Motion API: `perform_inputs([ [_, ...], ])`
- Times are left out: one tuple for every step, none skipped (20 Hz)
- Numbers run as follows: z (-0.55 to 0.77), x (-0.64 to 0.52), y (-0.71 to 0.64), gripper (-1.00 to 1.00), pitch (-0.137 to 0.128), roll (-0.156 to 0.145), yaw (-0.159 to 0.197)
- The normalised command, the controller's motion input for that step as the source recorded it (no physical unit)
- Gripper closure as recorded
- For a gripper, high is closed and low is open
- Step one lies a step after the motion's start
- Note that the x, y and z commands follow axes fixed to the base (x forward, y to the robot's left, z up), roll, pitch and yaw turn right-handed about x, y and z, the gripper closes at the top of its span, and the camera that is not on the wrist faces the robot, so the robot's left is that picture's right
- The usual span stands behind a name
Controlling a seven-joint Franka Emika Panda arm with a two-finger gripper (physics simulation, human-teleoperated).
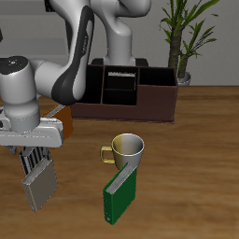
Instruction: Place the black book into the back desk caddy's back compartment and place the striped book into the back desk caddy's right compartment
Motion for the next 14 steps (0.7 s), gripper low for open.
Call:
perform_inputs([
  [0.00, 0.00, 0.00, -1.00, 0.000, 0.000, 0.000],
  [-0.55, -0.08, -0.39, -1.00, 0.096, -0.049, -0.069],
  [-0.13, -0.02, -0.03, -1.00, 0.019, 0.005, -0.013],
  [-0.28, -0.02, -0.11, -1.00, 0.050, -0.011, -0.062],
  [-0.17, -0.01, -0.06, -1.00, 0.009, -0.034, 0.026],
  [-0.28, -0.04, -0.09, -1.00, 0.044, 0.009, -0.054],
  [-0.05, 0.02, 0.04, -1.00, 0.006, -0.008, 0.026],
  [-0.12, -0.04, -0.06, -1.00, 0.017, -0.002, -0.006],
  [-0.12, -0.02, 0.01, -1.00, 0.011, -0.003, -0.030],
  [-0.08, -0.02, 0.04, -1.00, 0.001, -0.006, 0.017],
  [-0.25, -0.08, 0.04, -1.00, 0.050, 0.037, -0.028],
  [-0.04, -0.07, 0.12, -1.00, -0.033, 0.006, 0.057],
  [-0.09, -0.03, 0.13, -1.00, -0.016, 0.004, 0.055],
  [-0.05, 0.02, 0.03, 1.00, 0.011, -0.004, -0.014],
])
